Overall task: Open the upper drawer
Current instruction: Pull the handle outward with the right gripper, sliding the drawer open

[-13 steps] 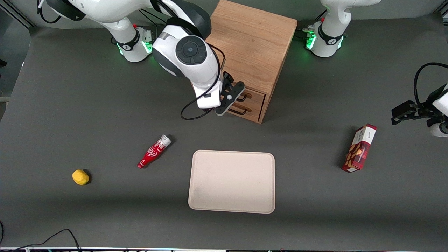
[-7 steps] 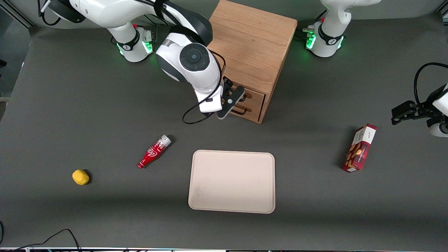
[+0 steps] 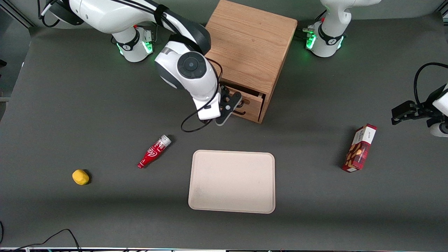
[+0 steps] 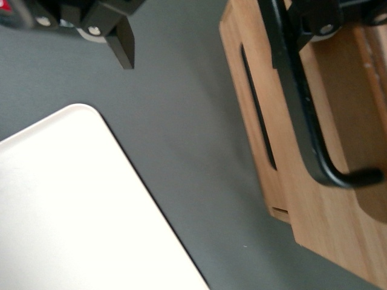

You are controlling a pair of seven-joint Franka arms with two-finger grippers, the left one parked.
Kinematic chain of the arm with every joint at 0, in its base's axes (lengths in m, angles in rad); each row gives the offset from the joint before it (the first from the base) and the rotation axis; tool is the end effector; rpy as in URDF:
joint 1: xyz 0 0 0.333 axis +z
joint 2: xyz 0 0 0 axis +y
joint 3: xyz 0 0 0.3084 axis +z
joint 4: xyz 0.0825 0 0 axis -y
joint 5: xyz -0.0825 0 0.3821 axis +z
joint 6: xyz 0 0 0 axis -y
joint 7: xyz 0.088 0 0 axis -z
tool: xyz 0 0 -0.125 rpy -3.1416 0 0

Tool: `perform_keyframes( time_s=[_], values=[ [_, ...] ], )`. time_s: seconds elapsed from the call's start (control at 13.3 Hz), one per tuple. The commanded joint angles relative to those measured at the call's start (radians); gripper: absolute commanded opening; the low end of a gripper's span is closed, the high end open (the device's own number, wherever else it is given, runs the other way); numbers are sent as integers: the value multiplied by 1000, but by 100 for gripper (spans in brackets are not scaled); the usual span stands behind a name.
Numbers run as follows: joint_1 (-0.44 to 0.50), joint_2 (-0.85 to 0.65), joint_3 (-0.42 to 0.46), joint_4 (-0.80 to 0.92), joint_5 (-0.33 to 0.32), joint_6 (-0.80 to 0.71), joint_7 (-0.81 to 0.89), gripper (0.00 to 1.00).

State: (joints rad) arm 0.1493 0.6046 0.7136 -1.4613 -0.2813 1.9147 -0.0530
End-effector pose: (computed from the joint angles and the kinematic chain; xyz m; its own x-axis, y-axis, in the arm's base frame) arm 0.5229 0.4484 0.3694 0.6035 0.7974 0.0036 0.7921 -0.5990 -0.1174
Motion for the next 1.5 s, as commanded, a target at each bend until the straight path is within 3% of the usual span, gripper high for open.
perform_keyframes(
  time_s=[0.0,0.6,1.12,1.43],
  values=[
    [2,6,-40,39,-16,9,-62,100],
    [10,35,-176,118,4,96,-171,100],
    [10,43,-325,144,145,205,-274,100],
    [10,49,-361,165,212,207,-306,100]
  ],
)
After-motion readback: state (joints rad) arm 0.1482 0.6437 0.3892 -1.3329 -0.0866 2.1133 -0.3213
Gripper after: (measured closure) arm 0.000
